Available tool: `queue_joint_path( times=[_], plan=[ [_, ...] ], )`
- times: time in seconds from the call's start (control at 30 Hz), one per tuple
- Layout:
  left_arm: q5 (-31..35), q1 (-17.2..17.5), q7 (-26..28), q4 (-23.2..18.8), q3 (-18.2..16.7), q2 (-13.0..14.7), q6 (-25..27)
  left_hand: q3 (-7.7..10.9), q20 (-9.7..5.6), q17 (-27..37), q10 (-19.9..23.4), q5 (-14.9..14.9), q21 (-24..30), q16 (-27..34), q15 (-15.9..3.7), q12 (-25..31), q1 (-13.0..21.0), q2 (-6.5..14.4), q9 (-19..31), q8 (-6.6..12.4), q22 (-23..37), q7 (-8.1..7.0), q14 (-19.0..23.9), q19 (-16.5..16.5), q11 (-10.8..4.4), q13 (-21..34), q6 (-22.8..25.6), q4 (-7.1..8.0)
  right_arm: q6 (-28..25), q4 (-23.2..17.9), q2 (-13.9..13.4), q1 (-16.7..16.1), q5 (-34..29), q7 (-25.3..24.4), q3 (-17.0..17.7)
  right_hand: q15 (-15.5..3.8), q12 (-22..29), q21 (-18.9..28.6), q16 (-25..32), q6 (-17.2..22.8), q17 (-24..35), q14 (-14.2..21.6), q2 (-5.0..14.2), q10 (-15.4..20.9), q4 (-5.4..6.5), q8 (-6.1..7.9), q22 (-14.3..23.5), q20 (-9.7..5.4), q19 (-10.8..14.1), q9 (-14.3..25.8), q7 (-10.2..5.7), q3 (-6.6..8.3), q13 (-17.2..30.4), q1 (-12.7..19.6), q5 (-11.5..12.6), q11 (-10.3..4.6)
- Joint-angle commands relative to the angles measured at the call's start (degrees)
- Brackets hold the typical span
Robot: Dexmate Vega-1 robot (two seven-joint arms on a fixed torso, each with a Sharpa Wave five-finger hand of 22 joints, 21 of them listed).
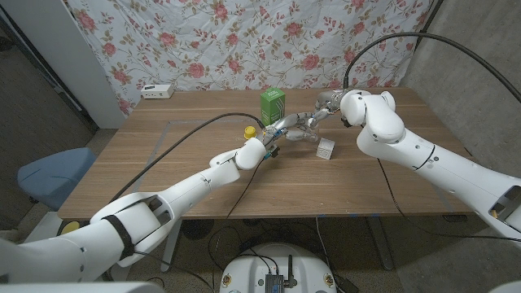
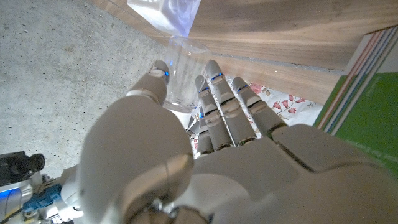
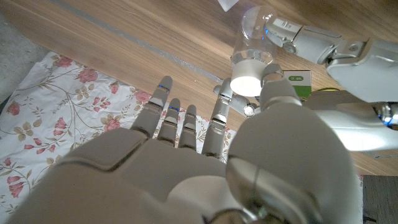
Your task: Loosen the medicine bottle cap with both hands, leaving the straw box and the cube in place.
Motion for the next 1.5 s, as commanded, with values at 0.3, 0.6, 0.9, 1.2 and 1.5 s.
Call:
queue_joint_path(
  times=[0.3, 0.6, 0.9, 1.2, 1.5],
  plan=[
    [0.1, 0.1, 0.1, -0.3, 0.1, 0.1, 0.0, 0.58, -1.2, 0.1, 3.8, 0.3, 0.1, 0.4, -4.31, 0.4, 0.5, 0.4, 0.2, -0.01, 0.1, -0.31, 0.3, -0.2, -3.1, 0.2, 0.3, -0.21, 2.6, -1.1, -2.1, -1.5, 6.5, -3.9, 2.7, -1.2, 0.1, 0.1, 0.4, 0.6, 0.1, 0.5, 0.24, 0.4, -0.36, 0.47, 0.1, -0.33, 0.3, 0.1, -0.57, 0.73, 0.3, 1.7, 0.4, -0.48],
    [0.2, 0.4, 0.0, -0.9, 0.1, 0.2, 0.4, 0.62, -1.22, 0.1, 3.8, 0.3, 0.1, 0.4, -4.16, 0.4, 0.4, 0.4, 0.2, -0.03, 0.1, -0.29, 0.4, -0.2, -3.12, 0.2, 0.3, -0.17, 4.0, -1.5, -3.7, -2.2, 10.7, -5.6, 4.1, -1.53, 0.0, 0.1, 0.4, 0.7, 0.1, 0.6, 0.53, 0.5, -0.53, 0.62, 0.1, -0.53, 0.5, 0.1, -0.78, 1.15, 0.3, 2.7, 0.4, -0.72],
    [0.3, 0.5, 0.1, -0.9, 0.2, 0.2, 0.4, 0.66, -1.25, 0.1, 3.9, 0.3, 0.1, 0.4, -4.26, 0.4, 0.3, 0.4, 0.2, -0.02, 0.1, -0.35, 0.4, -0.3, -3.01, 0.2, 0.3, -0.16, 5.3, -1.1, -5.1, -2.2, 15.6, -6.6, 5.3, -1.81, -0.2, 0.0, 0.2, 0.4, 0.2, 0.4, 1.11, 0.4, -0.76, 0.6, 0.1, -0.58, 0.4, 0.0, -1.16, 1.89, 0.3, 4.3, 0.5, -1.38],
    [0.3, 0.3, 0.1, -0.5, 0.2, 0.0, 0.2, 0.71, -1.29, 0.2, 3.8, 0.3, 0.1, 0.4, -4.21, 0.4, 0.3, 0.4, 0.2, -0.01, 0.1, -0.43, 0.4, -0.2, -3.13, 0.2, 0.3, -0.16, 5.8, -0.8, -5.9, -1.9, 19.8, -7.9, 5.8, -1.85, -0.5, -0.2, 0.0, -0.3, 0.2, -0.1, 1.67, -0.2, -0.8, 0.4, 0.1, -0.75, 0.1, -0.1, -1.6, 2.51, 0.3, 5.8, 0.5, -1.61],
    [0.2, 0.5, 0.0, -0.9, 0.2, 0.2, 0.5, 0.77, -1.26, 0.2, 3.8, 0.3, 0.1, 0.5, -4.18, 0.4, 0.2, 0.4, 0.2, -0.03, 0.1, -0.48, 0.5, -0.3, -3.13, 0.2, 0.3, -0.12, 5.9, -0.6, -6.4, -1.2, 22.8, -8.9, 5.5, -2.27, -0.8, -0.4, -0.2, -1.5, 0.3, -0.5, 2.83, -0.6, -0.92, 0.01, 0.1, -1.09, -0.3, -0.2, -2.43, 3.7, 0.3, 8.3, 0.6, -2.6]
  ],
)
